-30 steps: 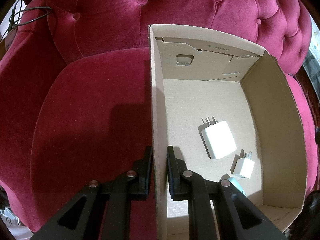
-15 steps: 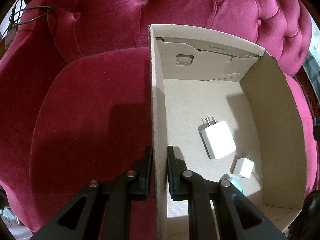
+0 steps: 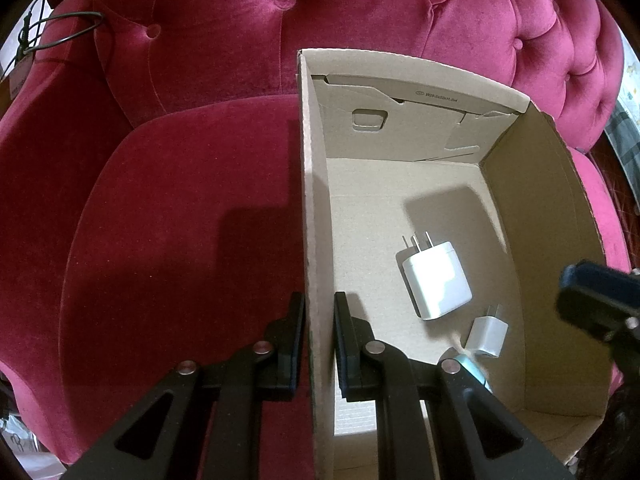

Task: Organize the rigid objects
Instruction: 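Lift the blue key fob with the right gripper and carry it into the box, then lower the key fob beside the chargers and open the right gripper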

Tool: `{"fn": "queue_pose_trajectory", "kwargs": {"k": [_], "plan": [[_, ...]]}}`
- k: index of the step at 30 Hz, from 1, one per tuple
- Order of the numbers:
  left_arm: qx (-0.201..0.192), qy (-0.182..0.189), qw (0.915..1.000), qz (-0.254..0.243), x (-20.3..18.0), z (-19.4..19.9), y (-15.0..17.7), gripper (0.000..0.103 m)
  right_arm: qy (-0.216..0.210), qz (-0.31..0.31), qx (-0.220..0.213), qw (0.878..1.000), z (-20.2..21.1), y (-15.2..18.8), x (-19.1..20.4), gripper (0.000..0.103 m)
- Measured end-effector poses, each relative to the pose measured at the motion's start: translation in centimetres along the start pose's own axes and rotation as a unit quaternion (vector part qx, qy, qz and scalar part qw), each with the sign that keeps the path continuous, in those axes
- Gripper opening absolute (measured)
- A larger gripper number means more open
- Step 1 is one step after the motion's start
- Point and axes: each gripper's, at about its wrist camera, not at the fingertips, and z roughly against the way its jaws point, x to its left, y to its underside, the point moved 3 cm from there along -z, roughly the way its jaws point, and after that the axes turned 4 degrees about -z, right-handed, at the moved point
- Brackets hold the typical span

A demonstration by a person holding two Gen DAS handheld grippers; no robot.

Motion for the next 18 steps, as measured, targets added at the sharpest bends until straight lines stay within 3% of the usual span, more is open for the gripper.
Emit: {"fn": "queue_pose_trajectory", "kwargs": {"k": [18], "plan": [[0.000, 0.000, 1.0000, 0.000, 0.2, 0.0, 0.0, 0.015, 0.009, -0.001, 0.054, 0.999, -5.9, 0.9, 0.8, 0.029]]}}
